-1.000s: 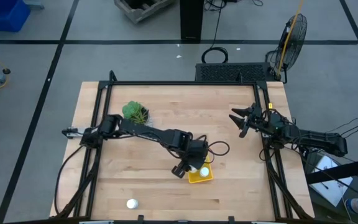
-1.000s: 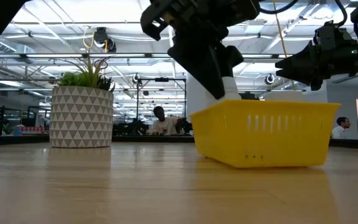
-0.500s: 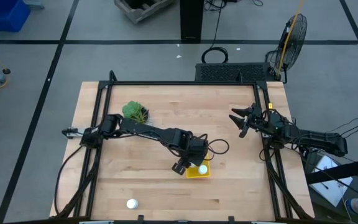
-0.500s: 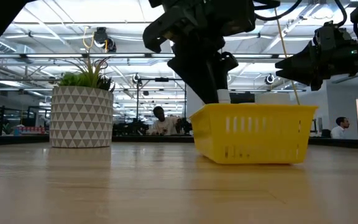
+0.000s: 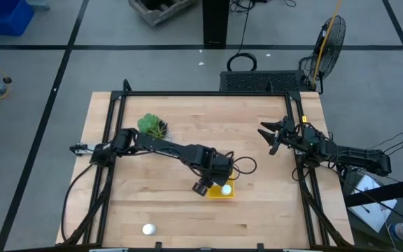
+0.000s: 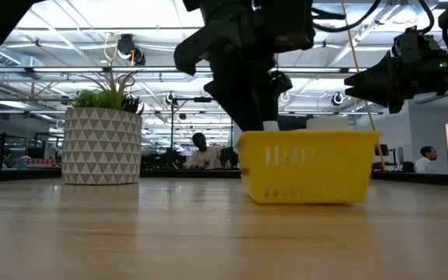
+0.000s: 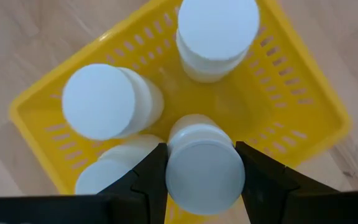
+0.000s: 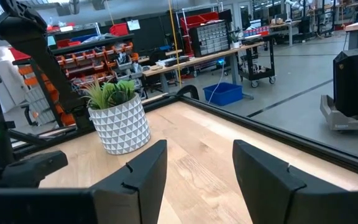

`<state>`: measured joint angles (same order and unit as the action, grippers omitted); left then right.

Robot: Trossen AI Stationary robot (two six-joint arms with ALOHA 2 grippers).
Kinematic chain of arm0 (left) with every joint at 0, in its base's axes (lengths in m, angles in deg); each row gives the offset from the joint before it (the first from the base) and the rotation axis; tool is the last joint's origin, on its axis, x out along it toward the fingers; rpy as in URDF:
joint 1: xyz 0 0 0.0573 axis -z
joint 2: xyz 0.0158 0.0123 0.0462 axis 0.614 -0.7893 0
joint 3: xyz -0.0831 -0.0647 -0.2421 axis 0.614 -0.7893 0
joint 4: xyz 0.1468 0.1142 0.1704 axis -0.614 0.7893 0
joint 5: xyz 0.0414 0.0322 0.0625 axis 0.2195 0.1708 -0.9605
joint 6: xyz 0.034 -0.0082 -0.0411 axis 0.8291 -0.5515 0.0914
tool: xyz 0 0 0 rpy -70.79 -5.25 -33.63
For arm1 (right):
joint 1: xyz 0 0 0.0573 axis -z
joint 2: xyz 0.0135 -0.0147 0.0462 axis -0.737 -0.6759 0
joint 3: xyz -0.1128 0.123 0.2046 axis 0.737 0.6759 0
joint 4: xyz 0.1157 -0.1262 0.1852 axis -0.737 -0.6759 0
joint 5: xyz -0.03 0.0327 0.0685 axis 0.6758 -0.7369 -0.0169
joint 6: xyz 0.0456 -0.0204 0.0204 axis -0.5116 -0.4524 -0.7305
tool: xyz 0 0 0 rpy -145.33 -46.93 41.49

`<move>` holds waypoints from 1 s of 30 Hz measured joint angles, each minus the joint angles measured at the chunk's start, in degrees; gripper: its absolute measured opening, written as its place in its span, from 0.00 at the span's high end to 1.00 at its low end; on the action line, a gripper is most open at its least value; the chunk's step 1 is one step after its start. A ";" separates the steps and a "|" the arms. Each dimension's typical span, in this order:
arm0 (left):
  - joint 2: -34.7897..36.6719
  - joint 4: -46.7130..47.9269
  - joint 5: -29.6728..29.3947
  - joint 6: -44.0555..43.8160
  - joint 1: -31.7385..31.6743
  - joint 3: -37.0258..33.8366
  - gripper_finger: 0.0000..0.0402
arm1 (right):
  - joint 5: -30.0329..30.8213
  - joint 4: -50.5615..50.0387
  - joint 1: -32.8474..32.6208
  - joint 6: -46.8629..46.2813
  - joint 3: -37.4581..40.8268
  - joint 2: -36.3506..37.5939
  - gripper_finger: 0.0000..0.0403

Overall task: Pick and place pill bottles into a basket
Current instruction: Put the top pill bottle into the basket, then put the pill bottle into the basket

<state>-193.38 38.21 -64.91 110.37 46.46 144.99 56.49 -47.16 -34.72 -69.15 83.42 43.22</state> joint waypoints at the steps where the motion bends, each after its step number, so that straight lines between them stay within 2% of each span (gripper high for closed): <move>1: -0.02 0.00 0.02 -0.10 0.00 -0.38 0.61 | 0.00 0.00 0.00 0.00 0.01 0.00 0.56; 14: 0.31 -1.03 -0.10 -1.11 0.06 -1.68 0.60 | 0.00 0.00 0.00 0.00 0.00 0.00 0.56; 16: 0.31 -1.26 -1.13 -1.57 0.24 -1.68 0.54 | -0.02 0.00 0.00 0.00 0.02 0.00 0.56; 20: 0.20 -1.29 -4.50 -1.79 0.96 -1.84 0.35 | 0.00 0.00 0.00 0.01 0.02 0.00 0.57; 22: 0.20 -1.84 -5.23 -1.69 1.31 -1.84 0.28 | 0.00 0.00 0.00 0.00 0.02 0.00 0.57; 26: 0.20 -3.34 -6.14 -1.79 1.84 -1.83 0.20 | 0.00 0.00 0.00 0.01 0.00 0.00 0.56; 30: 0.20 -3.00 -6.14 -2.33 2.34 0.30 0.18 | 0.00 -0.01 0.00 0.00 0.01 0.01 0.56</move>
<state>-193.18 35.21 -71.06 108.04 48.79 145.28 56.49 -47.16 -34.72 -69.15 83.43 43.23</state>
